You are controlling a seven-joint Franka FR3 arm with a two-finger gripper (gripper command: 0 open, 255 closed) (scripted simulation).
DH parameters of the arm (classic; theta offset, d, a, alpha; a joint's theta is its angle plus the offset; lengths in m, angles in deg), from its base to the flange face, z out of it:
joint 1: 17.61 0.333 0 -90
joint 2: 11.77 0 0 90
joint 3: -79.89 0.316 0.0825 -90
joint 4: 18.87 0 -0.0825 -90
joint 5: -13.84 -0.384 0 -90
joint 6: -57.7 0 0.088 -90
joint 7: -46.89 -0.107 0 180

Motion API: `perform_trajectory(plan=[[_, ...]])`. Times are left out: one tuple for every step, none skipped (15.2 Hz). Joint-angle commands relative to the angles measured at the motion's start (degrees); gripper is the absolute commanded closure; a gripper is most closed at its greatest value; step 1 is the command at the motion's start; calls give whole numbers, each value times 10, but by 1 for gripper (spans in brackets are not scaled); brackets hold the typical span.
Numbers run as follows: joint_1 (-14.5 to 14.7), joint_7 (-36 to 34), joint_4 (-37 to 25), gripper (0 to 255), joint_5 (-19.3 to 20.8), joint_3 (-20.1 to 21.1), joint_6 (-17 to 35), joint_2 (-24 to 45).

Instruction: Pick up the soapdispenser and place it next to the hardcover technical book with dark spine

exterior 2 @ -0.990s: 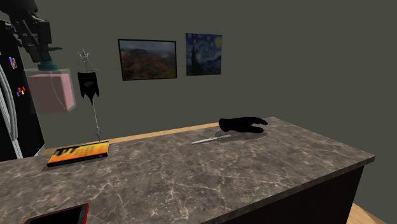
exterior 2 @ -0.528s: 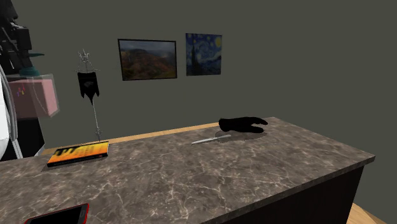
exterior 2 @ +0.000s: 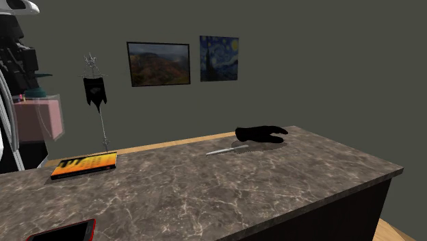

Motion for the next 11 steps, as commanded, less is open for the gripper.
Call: perform_trajectory(plan=[[-2,-2,21,255,-2,0,17,-5],[-3,-3,31,255,-3,-1,26,-7],[-4,-4,41,255,-4,-1,34,-8],[-5,-4,50,255,-4,-1,42,-10],[-6,-5,60,255,-5,-2,50,-11],[-7,-6,68,255,-5,-2,58,-12],[-7,-7,77,255,-5,-2,66,-13],[-8,-8,86,255,-5,-2,74,-14],[-9,-9,94,255,-5,-3,82,-14],[-9,-10,102,255,-5,-3,89,-15],[-10,-11,110,255,-5,-3,97,-15]])
